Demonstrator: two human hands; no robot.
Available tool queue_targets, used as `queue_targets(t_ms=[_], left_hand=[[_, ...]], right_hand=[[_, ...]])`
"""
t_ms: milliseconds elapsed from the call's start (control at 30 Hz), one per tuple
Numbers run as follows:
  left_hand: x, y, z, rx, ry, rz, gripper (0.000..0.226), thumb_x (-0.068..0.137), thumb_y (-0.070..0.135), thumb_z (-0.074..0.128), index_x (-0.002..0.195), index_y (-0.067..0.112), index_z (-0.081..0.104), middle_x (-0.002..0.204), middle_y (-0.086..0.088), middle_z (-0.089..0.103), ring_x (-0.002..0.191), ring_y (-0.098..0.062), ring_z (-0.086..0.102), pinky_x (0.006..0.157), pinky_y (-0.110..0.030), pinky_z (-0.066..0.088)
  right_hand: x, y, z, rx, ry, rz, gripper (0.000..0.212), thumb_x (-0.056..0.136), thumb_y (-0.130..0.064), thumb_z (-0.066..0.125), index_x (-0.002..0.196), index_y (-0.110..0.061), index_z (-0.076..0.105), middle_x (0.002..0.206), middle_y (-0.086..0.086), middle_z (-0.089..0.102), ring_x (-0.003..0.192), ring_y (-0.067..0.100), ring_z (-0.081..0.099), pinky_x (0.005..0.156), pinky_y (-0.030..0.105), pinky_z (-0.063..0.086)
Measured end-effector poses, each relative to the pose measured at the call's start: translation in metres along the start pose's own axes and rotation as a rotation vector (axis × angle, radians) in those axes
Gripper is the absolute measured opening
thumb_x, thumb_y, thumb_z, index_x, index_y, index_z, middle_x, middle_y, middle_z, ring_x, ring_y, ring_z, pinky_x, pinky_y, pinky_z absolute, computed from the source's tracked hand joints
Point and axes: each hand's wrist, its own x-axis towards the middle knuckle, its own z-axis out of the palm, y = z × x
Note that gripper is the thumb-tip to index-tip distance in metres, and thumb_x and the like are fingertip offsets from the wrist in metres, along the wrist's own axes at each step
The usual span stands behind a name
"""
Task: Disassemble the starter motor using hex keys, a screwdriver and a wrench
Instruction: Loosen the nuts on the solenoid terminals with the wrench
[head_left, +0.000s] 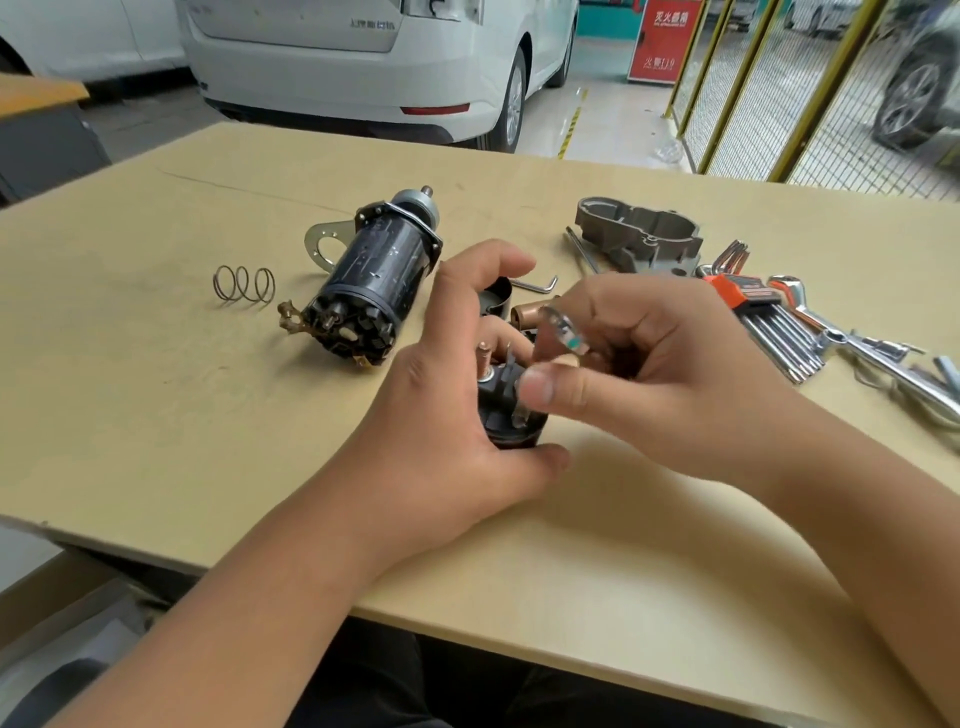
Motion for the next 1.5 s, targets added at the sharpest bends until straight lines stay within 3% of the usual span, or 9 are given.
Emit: queue_targets(t_ms=[133, 233, 367, 467, 667, 867, 967, 1167, 1500], left_hand=[[0.0, -0.003, -0.001, -0.02, -0.03, 0.017, 0.11, 0.066, 0.01, 0.088, 0.146, 0.053, 0.026, 0.101, 0.006, 0.07, 0.083, -0.021, 0.073, 0.075, -0.032, 0.06], [-0.003, -0.005, -0.002, -0.008, -0.055, 0.032, 0.111, 0.066, 0.009, 0.087, 0.147, 0.055, 0.025, 0.098, 0.016, 0.067, 0.08, -0.014, 0.07, 0.072, -0.018, 0.054], [-0.004, -0.005, -0.004, -0.017, -0.08, 0.035, 0.108, 0.068, 0.008, 0.085, 0.145, 0.057, 0.026, 0.105, 0.011, 0.068, 0.089, -0.021, 0.071, 0.081, -0.035, 0.059], [-0.007, -0.005, -0.004, 0.008, -0.065, 0.029, 0.106, 0.067, 0.012, 0.083, 0.142, 0.061, 0.027, 0.109, 0.018, 0.063, 0.098, -0.015, 0.068, 0.082, -0.022, 0.056], [-0.011, -0.002, -0.006, 0.101, 0.113, -0.053, 0.1, 0.044, 0.052, 0.087, 0.126, 0.068, 0.031, 0.11, 0.027, 0.057, 0.101, 0.004, 0.062, 0.076, -0.008, 0.047], [-0.012, -0.006, -0.013, -0.019, 0.133, -0.068, 0.104, 0.04, 0.038, 0.093, 0.13, 0.059, 0.045, 0.096, 0.009, 0.073, 0.084, -0.018, 0.077, 0.08, -0.052, 0.064], [-0.011, -0.007, -0.016, -0.07, 0.092, -0.062, 0.103, 0.044, 0.031, 0.092, 0.134, 0.053, 0.046, 0.095, 0.005, 0.073, 0.085, -0.023, 0.078, 0.082, -0.054, 0.064], [-0.014, -0.005, -0.011, -0.064, 0.095, -0.04, 0.101, 0.048, 0.026, 0.091, 0.135, 0.051, 0.046, 0.099, 0.01, 0.076, 0.085, -0.02, 0.078, 0.08, -0.044, 0.063], [-0.013, -0.001, -0.016, -0.04, 0.032, -0.013, 0.098, 0.057, 0.014, 0.089, 0.134, 0.055, 0.044, 0.1, 0.007, 0.077, 0.089, -0.021, 0.077, 0.082, -0.035, 0.064]], right_hand=[[0.0, -0.005, 0.003, -0.077, -0.046, -0.02, 0.014, 0.088, -0.019, 0.075, 0.081, -0.009, 0.067, 0.065, -0.01, 0.054, 0.055, 0.003, 0.044, 0.056, 0.014, 0.032], [0.001, -0.007, 0.001, -0.148, -0.076, -0.026, 0.016, 0.092, -0.018, 0.067, 0.087, -0.002, 0.067, 0.076, 0.002, 0.062, 0.065, 0.014, 0.052, 0.061, 0.023, 0.038], [0.003, -0.009, -0.001, -0.306, -0.075, -0.103, 0.014, 0.093, -0.014, 0.064, 0.088, -0.002, 0.068, 0.08, 0.004, 0.06, 0.078, 0.02, 0.055, 0.068, 0.036, 0.045], [0.004, -0.008, 0.001, -0.339, -0.045, -0.137, 0.015, 0.093, -0.016, 0.067, 0.088, -0.002, 0.07, 0.08, 0.003, 0.059, 0.076, 0.019, 0.055, 0.067, 0.033, 0.045], [0.005, -0.007, 0.003, -0.29, 0.032, -0.142, 0.025, 0.086, -0.023, 0.075, 0.081, 0.001, 0.073, 0.074, 0.009, 0.06, 0.07, 0.025, 0.055, 0.061, 0.039, 0.043], [0.005, -0.009, 0.007, -0.307, 0.004, -0.175, 0.017, 0.091, -0.014, 0.071, 0.086, 0.002, 0.07, 0.08, 0.009, 0.062, 0.073, 0.021, 0.056, 0.065, 0.035, 0.045], [0.002, -0.01, 0.01, -0.392, -0.002, -0.193, 0.007, 0.087, -0.005, 0.076, 0.089, -0.005, 0.069, 0.082, 0.0, 0.059, 0.072, 0.003, 0.045, 0.065, 0.016, 0.034], [0.001, -0.015, 0.005, -0.436, -0.06, -0.186, 0.01, 0.085, -0.006, 0.079, 0.088, -0.007, 0.069, 0.08, -0.004, 0.054, 0.07, -0.001, 0.042, 0.065, 0.01, 0.029], [-0.001, -0.022, 0.007, -0.533, -0.057, -0.181, 0.007, 0.088, -0.014, 0.062, 0.091, -0.009, 0.066, 0.086, -0.002, 0.058, 0.074, 0.021, 0.054, 0.058, 0.043, 0.047]])
